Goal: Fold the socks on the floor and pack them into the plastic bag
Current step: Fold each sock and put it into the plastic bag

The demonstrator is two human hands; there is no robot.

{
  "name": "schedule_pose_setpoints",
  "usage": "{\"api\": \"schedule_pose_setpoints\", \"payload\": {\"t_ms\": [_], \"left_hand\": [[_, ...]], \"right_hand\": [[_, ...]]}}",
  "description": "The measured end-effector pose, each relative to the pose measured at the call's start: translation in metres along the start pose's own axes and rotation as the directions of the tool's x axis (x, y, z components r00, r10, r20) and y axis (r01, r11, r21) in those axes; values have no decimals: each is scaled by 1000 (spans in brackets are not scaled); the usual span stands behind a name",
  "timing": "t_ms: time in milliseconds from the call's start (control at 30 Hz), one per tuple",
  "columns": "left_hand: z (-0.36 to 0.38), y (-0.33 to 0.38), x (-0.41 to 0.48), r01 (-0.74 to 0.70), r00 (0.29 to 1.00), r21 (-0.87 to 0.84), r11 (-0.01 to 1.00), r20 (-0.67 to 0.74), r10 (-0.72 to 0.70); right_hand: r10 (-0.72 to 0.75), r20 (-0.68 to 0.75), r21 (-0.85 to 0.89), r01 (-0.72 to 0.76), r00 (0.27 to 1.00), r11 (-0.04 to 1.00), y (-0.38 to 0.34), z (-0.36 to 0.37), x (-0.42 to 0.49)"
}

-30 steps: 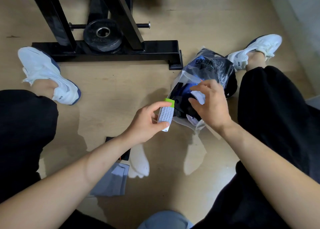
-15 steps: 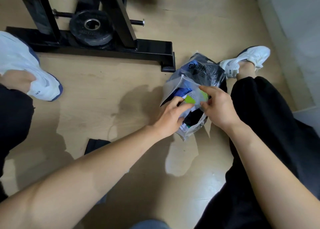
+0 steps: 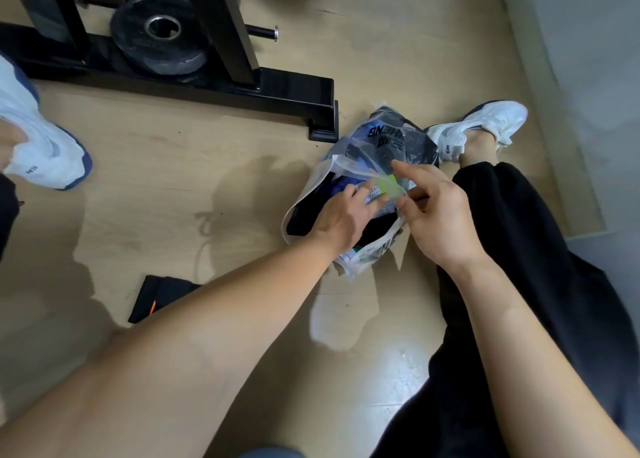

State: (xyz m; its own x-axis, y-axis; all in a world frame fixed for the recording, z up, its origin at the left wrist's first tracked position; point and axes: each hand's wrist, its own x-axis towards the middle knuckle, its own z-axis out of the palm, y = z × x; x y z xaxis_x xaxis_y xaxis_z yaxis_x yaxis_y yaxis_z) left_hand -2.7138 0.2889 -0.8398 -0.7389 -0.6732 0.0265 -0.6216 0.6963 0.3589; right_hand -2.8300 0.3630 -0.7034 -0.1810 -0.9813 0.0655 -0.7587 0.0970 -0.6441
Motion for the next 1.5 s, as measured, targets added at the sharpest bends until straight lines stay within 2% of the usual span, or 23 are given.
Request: {"api": "schedule_pose_setpoints", "payload": {"t_ms": [67,233,333,467,633,767,933,1100,1167,1267,1367,1500], "left_hand": [[9,-3,-2,-66,998,-40,997,5,66],[2,-12,-14,-86,995,-137,987,45,93],[1,-23,-26,-108,994,-242,964,5,112],[4,-30,-41,-109,993,-251,962,-60,97],[0,-18,-32,-16,993,-391,920,101,60],[-10,-7,-11,108,952,-406,908,305,23],[-12,-27,-42,-7,983,-465,885,158,91],[-39,-51,-104,-70,995,-492,868,29,97],[-56,-66,-133,-37,991,-445,895,98,90],[-75,-97,-172,46,965,-260,965,261,24],[-80,-128,-207,175,888,-133,975,450,-98],[-72,-159,-236,201,815,120,972,530,-234]], "right_hand": [[-5,9,5,5,1000,1000,3,1,0],[-11,37,9,10,999,1000,4,8,1],[-22,45,4,22,999,1000,1,11,0],[-29,69,6,29,997,1000,-4,16,-1],[-42,123,-24,45,992,999,-9,26,-3],[-45,133,-57,53,990,997,-7,30,-3],[-30,153,-73,42,988,996,-2,33,-4],[-191,83,-237,205,978,950,-17,46,-9],[-269,99,-237,285,958,929,-30,57,-12],[-318,231,-144,356,920,924,-45,80,-22],[-323,374,-51,367,869,929,-51,103,-35],[-302,538,-7,363,787,932,-51,129,-49]]}}
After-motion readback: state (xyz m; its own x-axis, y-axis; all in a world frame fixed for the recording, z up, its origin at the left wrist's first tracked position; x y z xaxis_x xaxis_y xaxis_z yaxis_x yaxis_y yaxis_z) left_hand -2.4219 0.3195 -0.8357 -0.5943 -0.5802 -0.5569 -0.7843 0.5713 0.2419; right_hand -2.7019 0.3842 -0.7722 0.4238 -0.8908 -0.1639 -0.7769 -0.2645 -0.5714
